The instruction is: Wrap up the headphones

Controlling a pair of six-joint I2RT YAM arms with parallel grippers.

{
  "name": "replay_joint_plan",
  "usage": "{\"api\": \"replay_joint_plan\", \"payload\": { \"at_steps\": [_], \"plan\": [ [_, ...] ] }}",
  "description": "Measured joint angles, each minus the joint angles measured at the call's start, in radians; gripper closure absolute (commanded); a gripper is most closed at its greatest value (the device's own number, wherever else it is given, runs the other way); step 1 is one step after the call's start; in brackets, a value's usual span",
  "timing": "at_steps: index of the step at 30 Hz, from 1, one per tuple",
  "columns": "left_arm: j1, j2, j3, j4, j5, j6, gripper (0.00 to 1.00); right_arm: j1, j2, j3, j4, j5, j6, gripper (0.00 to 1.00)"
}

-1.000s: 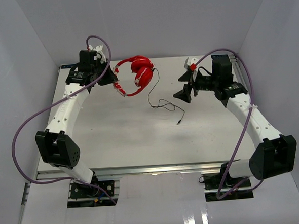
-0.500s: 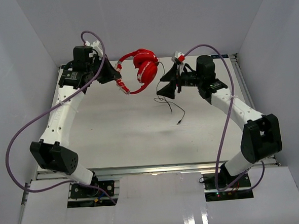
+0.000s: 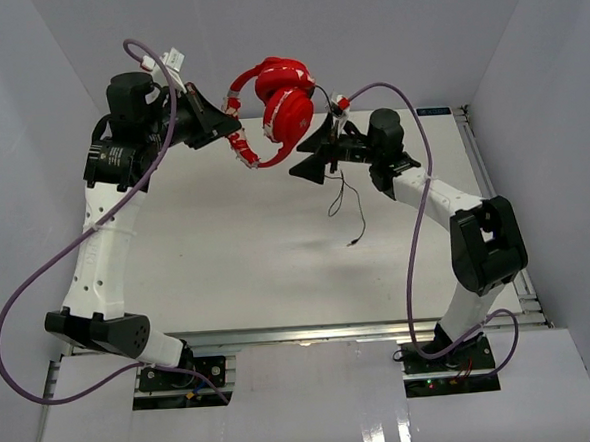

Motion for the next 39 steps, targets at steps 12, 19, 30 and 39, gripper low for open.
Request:
{"api": "replay_joint_plan", "payload": {
  "at_steps": [12, 19, 30, 39],
  "plan": [
    [0.000, 0.000, 0.181, 0.005, -0.075, -0.119, 1.00, 0.036, -0.092, -0.408, 0.403, -0.150, 0.240, 0.85],
    [0.000, 0.024, 0.182, 0.038, -0.144, -0.157, 1.00, 0.038, -0.320, -0.389, 0.137, -0.129, -0.040, 0.92],
    [-0.025, 0.225, 0.160, 0.110, -0.361, -0.099, 1.00, 0.304, -0.320, 0.040, -0.863, 0.527, -0.836, 0.92],
    [-0.119, 0.457, 0.007, 0.085, -0.590, 0.154, 1.00, 0.308, -0.307, 0.104, -1.127, 1.179, -1.323, 0.92]
  ]
}}
